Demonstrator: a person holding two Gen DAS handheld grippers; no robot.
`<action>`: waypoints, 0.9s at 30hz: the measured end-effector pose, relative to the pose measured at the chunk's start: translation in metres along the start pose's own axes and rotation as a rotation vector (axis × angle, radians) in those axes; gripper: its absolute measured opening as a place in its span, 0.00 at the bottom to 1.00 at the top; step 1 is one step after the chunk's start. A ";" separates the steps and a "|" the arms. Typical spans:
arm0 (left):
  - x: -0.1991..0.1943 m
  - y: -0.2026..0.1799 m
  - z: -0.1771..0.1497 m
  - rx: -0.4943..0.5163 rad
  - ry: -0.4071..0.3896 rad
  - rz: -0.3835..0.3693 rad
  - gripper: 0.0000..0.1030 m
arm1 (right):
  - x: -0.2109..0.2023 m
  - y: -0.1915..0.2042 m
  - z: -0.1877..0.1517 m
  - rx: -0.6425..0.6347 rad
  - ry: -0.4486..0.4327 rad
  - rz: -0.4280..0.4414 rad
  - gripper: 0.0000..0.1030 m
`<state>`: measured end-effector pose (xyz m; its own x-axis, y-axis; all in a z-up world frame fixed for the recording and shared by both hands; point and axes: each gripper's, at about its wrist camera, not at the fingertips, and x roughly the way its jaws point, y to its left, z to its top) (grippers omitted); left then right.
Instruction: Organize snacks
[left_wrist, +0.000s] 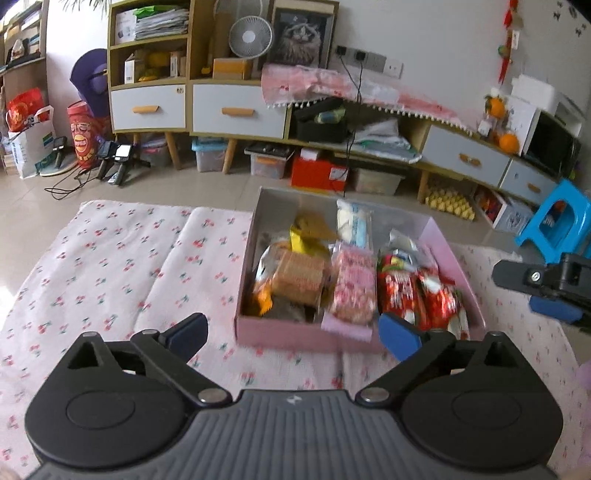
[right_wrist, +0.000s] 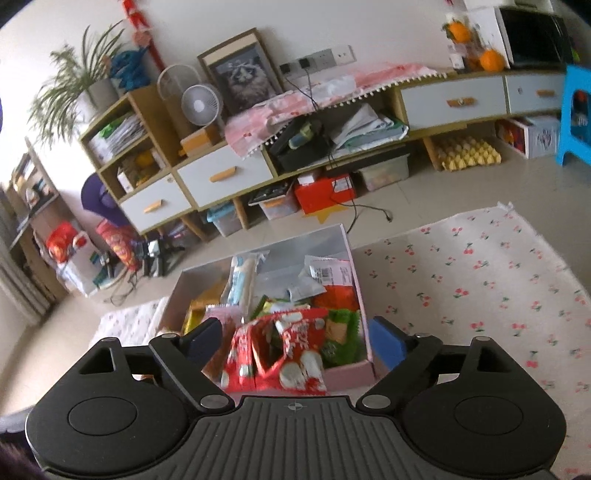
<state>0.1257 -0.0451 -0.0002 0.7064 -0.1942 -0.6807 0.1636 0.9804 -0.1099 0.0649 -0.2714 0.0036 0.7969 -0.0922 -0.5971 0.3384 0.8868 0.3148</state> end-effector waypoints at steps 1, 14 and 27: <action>-0.004 -0.001 -0.001 0.010 0.006 0.006 0.97 | -0.005 0.002 -0.001 -0.013 0.006 -0.007 0.88; -0.045 -0.010 -0.016 0.076 0.133 0.055 0.99 | -0.056 0.025 -0.020 -0.137 0.110 -0.090 0.97; -0.058 -0.007 -0.023 0.067 0.143 0.088 0.99 | -0.058 0.030 -0.043 -0.206 0.216 -0.172 0.97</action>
<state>0.0677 -0.0396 0.0240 0.6155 -0.0967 -0.7822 0.1545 0.9880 -0.0006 0.0067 -0.2202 0.0159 0.6047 -0.1699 -0.7782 0.3328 0.9415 0.0530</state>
